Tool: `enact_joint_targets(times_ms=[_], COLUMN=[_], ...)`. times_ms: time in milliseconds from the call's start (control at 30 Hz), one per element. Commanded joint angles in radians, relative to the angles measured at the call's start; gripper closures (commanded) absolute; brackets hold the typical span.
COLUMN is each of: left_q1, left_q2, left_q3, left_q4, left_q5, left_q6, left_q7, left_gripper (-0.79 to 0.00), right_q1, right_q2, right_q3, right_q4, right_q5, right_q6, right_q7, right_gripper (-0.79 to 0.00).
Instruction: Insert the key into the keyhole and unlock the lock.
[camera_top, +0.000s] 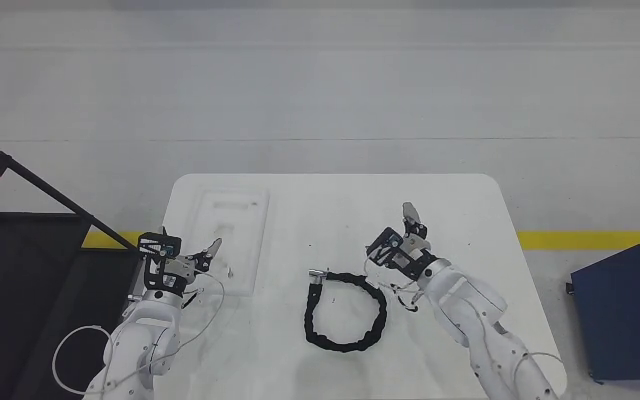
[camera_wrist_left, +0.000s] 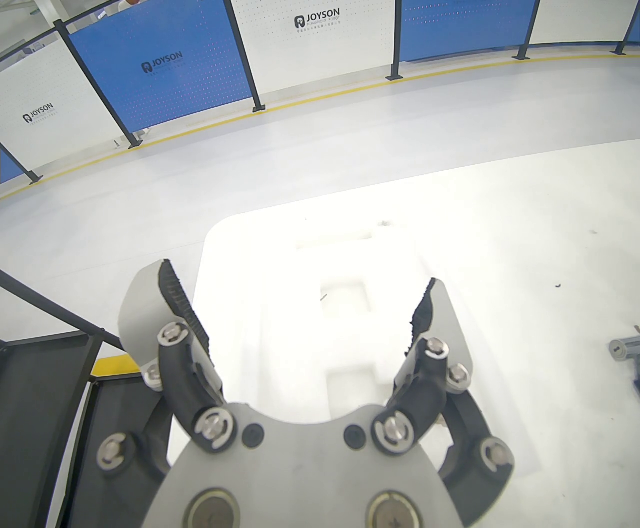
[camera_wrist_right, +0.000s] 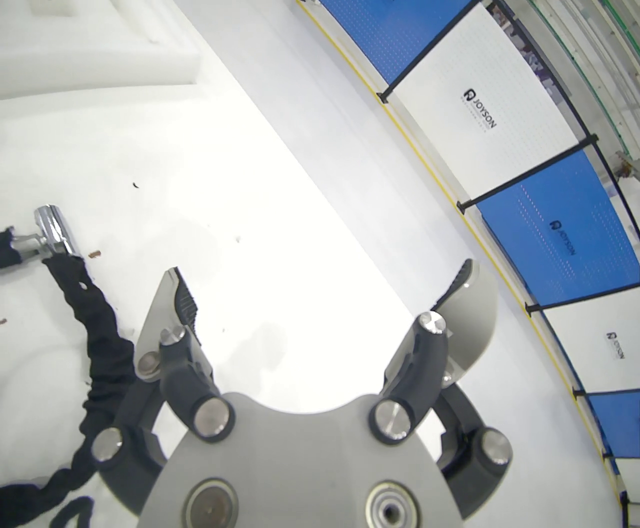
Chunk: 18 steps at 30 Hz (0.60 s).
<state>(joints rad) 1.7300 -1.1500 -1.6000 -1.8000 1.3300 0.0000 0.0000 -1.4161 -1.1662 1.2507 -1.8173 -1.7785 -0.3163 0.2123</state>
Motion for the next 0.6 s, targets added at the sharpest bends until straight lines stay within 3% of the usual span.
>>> enact_joint_targets(times_ms=[0,200,433,567], left_q1=[0.000,0.000,0.000,0.008], left_q2=[0.000,0.000,0.000,0.006], left_q3=[0.000,0.000,0.000,0.015], left_q4=[0.000,0.000,0.000,-0.047], left_q5=[0.000,0.000,0.000,0.102], left_q6=[0.000,0.000,0.000,-0.062], left_q7=[0.000,0.000,0.000,-0.022], left_gripper=[-0.785,-0.785,-0.785,-0.785], right_q1=[-0.061,-0.206,-0.206,-0.206], right_q2=[0.008,0.027,0.027,0.027], right_q3=[0.073,0.244,0.244,0.244], right_q4=[-0.019,-0.054,-0.054,-0.054], right_q5=[0.038,0.200,0.200,0.200], right_q6=[0.002,-0.063,-0.063,-0.063], right_q7=[-0.027,-0.149,-0.149,-0.149], right_gripper=[-0.785,-0.785,-0.785,-0.785])
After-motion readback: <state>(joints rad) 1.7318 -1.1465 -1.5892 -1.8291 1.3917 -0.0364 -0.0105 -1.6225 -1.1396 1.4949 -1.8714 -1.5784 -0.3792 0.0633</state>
